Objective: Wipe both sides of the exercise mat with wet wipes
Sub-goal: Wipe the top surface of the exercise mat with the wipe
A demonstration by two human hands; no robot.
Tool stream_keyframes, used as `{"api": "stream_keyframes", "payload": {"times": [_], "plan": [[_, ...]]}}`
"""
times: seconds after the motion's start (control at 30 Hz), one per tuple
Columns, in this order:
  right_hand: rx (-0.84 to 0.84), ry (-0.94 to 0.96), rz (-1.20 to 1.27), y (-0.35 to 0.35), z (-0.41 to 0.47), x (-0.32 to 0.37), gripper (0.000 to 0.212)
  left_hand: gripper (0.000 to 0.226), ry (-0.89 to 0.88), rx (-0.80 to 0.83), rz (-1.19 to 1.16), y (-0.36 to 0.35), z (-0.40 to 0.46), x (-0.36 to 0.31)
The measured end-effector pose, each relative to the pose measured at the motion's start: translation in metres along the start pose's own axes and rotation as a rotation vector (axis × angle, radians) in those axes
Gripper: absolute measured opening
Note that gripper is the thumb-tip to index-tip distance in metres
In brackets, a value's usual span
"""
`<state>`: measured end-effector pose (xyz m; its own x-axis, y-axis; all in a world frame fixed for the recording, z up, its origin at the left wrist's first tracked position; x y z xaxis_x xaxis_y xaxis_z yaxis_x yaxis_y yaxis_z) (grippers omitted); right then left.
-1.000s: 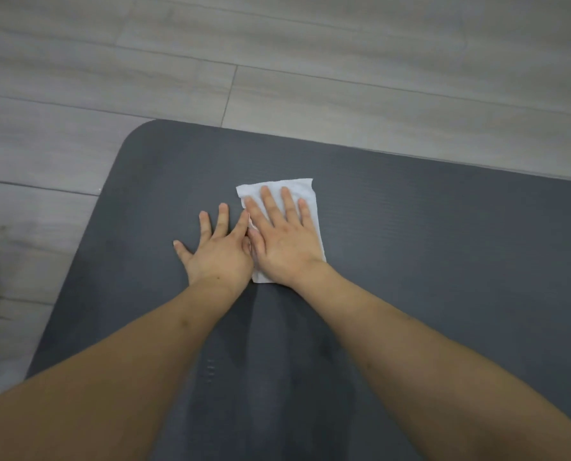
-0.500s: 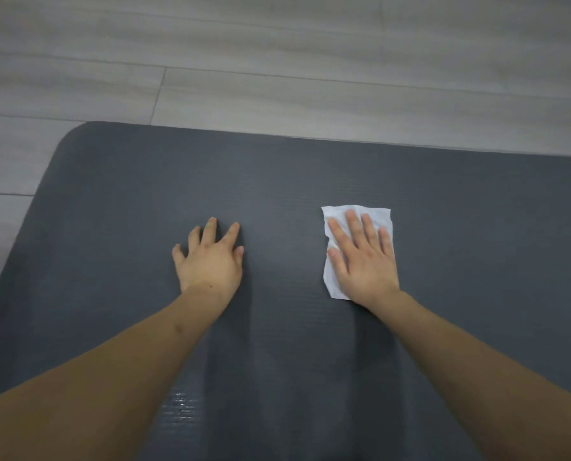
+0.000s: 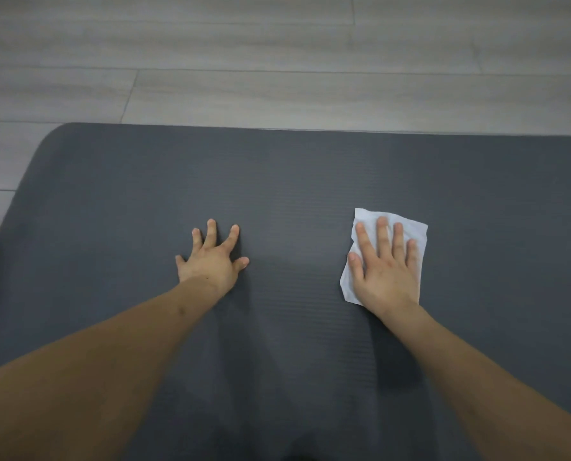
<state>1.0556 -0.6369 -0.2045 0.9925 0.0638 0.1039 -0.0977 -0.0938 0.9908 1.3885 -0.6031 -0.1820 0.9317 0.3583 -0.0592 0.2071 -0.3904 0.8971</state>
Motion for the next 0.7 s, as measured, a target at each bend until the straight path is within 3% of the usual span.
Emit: {"api": "stream_keyframes", "payload": {"times": [0.27,0.37,0.5,0.7], "plan": [[0.0,0.034,0.007,-0.004,0.004,0.008,0.062,0.063,-0.047,-0.165,-0.013,-0.003,-0.008,0.005],[0.012,0.133,0.009,-0.006,0.003,0.05,0.062,0.059,-0.09,-0.243,-0.008,-0.003,-0.017,0.018],[0.011,0.154,0.003,-0.012,0.004,0.098,0.061,0.056,-0.032,-0.286,-0.043,-0.008,-0.025,0.063],[0.005,0.136,-0.029,-0.015,0.003,0.098,0.059,0.057,0.037,-0.352,-0.033,0.002,-0.009,0.145]]}}
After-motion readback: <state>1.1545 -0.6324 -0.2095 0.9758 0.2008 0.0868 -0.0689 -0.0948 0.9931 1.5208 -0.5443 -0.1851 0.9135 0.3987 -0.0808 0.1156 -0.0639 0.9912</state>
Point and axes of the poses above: each hand's wrist, its own z-axis towards the middle knuckle, its own y-axis out of the back of the hand, x = y × z, the point moved 7 cm from there along z, towards the middle knuckle, and after that the axes turned 8 degrees about -x, right-handed, at the moved point
